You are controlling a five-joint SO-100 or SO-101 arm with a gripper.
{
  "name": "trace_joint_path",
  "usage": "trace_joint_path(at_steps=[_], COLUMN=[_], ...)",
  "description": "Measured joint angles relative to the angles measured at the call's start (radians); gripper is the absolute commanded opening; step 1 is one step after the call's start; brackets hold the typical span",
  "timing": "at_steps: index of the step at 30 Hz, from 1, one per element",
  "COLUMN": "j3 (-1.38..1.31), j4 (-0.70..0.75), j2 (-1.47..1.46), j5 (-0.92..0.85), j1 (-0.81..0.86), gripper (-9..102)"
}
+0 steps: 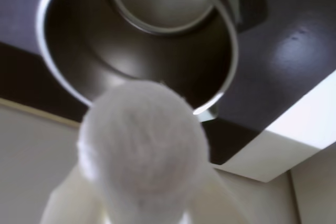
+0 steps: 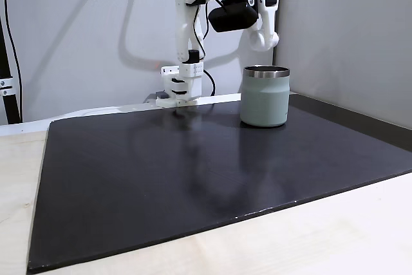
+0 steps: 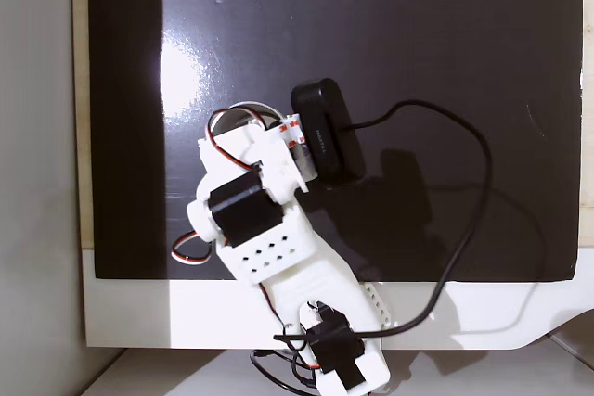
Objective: Grasp a gauze and put it in the cup.
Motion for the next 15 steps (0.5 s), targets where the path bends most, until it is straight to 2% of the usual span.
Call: trace_joint_path(at_steps=[15], j3=[0.018], j4=[-0.002], j2=[-0.075], j5=[0.021], j1=[0.0], gripper=[2])
